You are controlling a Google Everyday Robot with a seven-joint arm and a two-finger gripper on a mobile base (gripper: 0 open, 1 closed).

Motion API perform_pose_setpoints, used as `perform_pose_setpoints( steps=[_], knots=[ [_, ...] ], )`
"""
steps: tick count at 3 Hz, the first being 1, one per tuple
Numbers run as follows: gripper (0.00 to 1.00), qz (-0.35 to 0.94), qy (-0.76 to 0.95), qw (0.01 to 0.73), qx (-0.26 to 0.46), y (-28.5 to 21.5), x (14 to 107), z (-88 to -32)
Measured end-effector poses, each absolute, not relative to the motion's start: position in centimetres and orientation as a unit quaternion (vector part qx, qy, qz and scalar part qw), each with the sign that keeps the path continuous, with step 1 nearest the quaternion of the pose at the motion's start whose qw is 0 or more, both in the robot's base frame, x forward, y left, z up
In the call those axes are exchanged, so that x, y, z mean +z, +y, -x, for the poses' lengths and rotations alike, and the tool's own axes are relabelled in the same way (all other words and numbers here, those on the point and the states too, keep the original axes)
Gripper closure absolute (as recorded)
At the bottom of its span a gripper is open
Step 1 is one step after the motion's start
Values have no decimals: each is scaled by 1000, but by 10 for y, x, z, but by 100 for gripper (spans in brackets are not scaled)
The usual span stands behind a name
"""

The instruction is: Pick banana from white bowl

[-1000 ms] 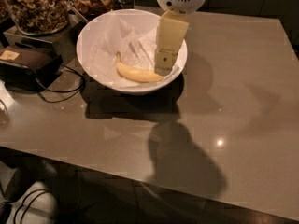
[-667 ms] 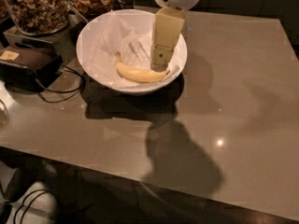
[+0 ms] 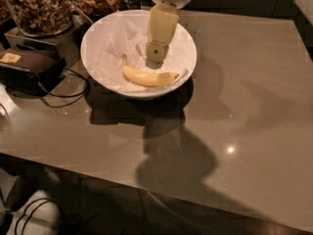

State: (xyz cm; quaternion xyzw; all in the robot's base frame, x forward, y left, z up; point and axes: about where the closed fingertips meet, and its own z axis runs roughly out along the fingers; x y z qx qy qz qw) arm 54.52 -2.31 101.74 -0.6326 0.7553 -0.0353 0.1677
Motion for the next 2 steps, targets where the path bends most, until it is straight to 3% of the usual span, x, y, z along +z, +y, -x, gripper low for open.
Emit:
perform_pose_setpoints(
  steps=[2],
  knots=[
    [0, 641, 751, 159, -17, -5, 1004, -569]
  ],
)
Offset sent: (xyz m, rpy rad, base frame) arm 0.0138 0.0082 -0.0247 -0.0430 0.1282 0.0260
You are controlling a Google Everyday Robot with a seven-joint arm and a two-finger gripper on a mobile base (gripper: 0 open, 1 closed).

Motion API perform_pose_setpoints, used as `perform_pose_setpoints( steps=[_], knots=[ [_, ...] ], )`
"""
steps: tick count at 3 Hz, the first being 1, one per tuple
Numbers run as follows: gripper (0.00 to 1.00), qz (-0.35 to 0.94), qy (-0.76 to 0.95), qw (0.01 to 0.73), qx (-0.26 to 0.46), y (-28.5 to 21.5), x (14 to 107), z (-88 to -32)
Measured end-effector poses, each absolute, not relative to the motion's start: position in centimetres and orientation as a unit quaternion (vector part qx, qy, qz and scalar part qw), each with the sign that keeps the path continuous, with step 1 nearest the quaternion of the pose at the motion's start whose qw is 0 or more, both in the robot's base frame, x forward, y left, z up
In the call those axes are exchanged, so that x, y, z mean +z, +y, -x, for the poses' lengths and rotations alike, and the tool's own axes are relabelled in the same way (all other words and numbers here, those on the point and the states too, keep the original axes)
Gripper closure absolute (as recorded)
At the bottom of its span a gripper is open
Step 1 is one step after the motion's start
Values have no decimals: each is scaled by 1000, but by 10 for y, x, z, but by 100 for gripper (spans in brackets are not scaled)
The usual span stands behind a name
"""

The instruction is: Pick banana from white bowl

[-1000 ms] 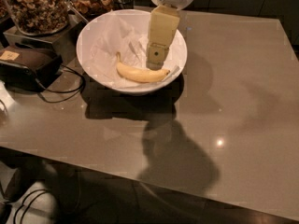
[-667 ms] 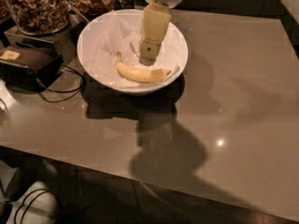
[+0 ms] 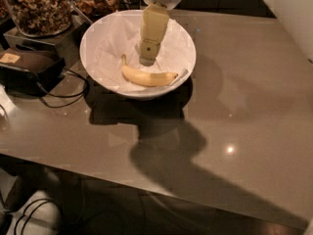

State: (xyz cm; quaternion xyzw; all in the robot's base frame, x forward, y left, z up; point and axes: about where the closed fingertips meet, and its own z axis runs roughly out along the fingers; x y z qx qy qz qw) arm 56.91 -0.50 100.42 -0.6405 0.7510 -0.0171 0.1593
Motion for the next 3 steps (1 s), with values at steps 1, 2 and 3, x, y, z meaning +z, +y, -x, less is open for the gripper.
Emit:
perform_pose_setpoints(
  steps=[1, 2, 3],
  knots=[
    [0, 642, 750, 157, -15, -1, 1001, -574],
    [0, 643, 751, 151, -12, 1, 995, -576],
    [5, 639, 755, 146, -11, 1, 990, -581]
  ],
)
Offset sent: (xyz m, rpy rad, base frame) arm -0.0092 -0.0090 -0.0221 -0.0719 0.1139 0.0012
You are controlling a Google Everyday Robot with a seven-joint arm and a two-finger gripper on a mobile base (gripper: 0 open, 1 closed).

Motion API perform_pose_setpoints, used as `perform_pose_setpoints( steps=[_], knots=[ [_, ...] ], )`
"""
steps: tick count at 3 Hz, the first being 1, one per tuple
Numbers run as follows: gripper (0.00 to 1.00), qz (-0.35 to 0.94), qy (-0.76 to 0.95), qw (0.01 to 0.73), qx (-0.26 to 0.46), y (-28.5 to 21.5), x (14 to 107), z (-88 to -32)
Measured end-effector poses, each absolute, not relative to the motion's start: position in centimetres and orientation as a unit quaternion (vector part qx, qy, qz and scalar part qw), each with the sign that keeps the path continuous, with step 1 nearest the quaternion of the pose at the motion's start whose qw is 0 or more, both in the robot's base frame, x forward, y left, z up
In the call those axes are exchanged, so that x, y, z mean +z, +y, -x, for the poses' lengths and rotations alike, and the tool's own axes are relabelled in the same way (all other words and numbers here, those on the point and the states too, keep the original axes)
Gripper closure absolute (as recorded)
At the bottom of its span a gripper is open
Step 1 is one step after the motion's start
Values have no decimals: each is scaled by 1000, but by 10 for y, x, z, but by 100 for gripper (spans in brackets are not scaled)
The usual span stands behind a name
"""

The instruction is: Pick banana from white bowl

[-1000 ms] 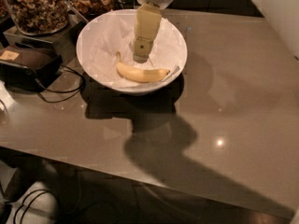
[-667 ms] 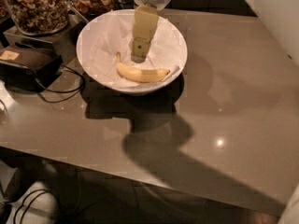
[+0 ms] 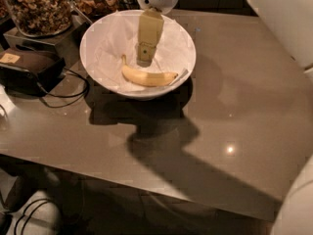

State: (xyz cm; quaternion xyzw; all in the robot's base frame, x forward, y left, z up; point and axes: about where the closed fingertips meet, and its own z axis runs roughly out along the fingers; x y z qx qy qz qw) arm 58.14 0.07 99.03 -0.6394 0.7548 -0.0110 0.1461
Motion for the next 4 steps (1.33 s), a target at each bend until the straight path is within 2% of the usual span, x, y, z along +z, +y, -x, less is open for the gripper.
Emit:
perform_pose_setpoints(
  steps=[1, 2, 3, 4],
  knots=[
    [9, 637, 758, 142, -9, 2, 986, -586],
    [21, 638, 758, 138, -6, 6, 983, -591],
    [28, 644, 754, 129, 0, 13, 975, -594],
    [31, 648, 753, 116, 6, 21, 962, -598]
  ],
)
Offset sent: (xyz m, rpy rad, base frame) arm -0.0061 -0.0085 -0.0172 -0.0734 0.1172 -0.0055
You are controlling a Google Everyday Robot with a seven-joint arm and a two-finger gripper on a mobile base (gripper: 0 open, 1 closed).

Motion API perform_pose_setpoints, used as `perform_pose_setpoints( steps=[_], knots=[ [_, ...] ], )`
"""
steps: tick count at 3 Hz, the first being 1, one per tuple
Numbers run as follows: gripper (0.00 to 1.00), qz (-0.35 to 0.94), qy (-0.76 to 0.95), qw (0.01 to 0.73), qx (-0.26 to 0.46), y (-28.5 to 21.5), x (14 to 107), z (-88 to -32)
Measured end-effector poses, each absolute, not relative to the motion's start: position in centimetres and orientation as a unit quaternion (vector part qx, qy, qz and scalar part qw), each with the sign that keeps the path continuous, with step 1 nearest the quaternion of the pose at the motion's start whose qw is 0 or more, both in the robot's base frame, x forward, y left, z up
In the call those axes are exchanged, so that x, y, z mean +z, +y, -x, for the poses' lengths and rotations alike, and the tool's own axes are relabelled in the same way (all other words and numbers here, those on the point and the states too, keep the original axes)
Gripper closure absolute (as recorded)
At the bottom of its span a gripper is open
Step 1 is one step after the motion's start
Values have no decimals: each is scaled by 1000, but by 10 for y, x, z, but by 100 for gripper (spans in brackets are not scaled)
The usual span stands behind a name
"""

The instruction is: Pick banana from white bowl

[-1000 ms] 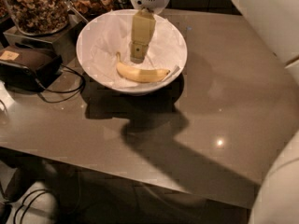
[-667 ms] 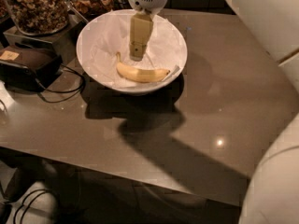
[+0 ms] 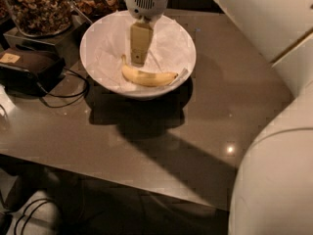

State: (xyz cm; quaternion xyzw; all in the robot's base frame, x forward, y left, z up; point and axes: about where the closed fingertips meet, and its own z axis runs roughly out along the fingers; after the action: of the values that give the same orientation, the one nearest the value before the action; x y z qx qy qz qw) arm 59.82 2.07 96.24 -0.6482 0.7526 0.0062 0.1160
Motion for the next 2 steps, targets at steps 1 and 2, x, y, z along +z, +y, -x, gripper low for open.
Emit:
perform_pose_setpoints(
  steps=[1, 2],
  knots=[
    [31, 653, 750, 104, 13, 28, 950, -602],
    [31, 656, 748, 95, 23, 33, 938, -605]
  ],
)
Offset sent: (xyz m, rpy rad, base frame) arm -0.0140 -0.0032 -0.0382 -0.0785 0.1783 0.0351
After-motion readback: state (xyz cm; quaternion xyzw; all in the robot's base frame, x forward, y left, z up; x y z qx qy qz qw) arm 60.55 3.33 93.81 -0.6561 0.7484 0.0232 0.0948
